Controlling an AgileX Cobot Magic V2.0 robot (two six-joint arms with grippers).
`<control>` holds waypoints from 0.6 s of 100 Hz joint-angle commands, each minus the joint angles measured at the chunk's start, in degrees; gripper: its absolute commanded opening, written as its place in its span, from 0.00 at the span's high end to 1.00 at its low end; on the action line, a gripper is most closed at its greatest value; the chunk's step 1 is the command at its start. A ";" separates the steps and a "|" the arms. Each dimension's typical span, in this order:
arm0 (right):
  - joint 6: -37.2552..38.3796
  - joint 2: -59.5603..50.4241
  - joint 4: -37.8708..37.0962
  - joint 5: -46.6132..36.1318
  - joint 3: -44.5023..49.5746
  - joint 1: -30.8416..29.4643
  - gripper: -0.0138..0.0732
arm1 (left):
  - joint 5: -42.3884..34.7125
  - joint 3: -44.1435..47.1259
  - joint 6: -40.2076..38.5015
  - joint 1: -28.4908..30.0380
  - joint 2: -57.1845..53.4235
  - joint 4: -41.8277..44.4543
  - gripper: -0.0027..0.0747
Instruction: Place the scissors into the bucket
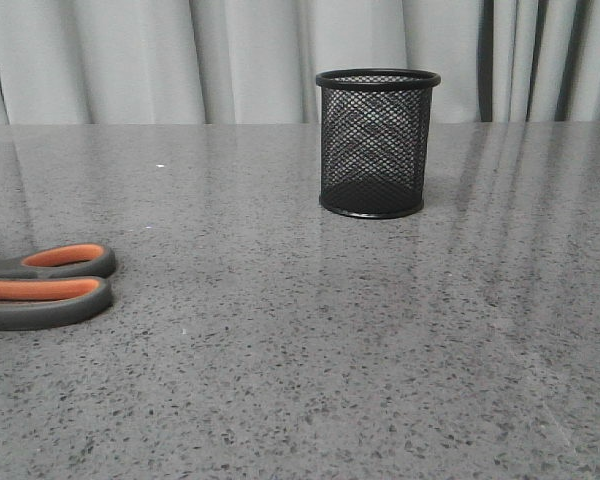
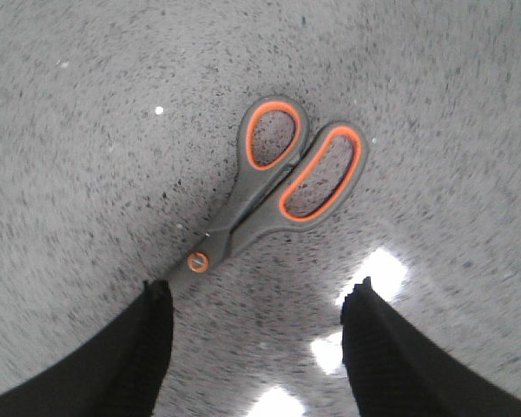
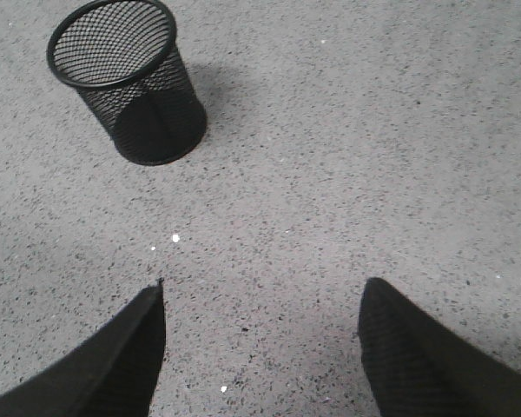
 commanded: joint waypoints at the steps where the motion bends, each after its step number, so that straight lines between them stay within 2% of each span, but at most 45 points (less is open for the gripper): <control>1: -0.79 0.97 0.12 -3.28 -1.85 1.04 0.34 | 0.59 -3.49 7.88 -3.27 3.40 2.42 0.45; 19: -1.01 1.13 -0.15 -2.83 -1.85 1.78 0.34 | 0.59 -5.05 20.04 -10.01 10.24 9.77 0.45; 31: -1.44 1.13 -0.23 -2.70 -1.85 1.78 0.34 | 0.59 -5.05 20.79 -12.02 14.94 12.31 0.45; 60: -1.87 1.13 -0.23 -2.32 -1.85 1.78 0.34 | 0.59 -5.05 23.92 -12.03 20.68 12.10 0.45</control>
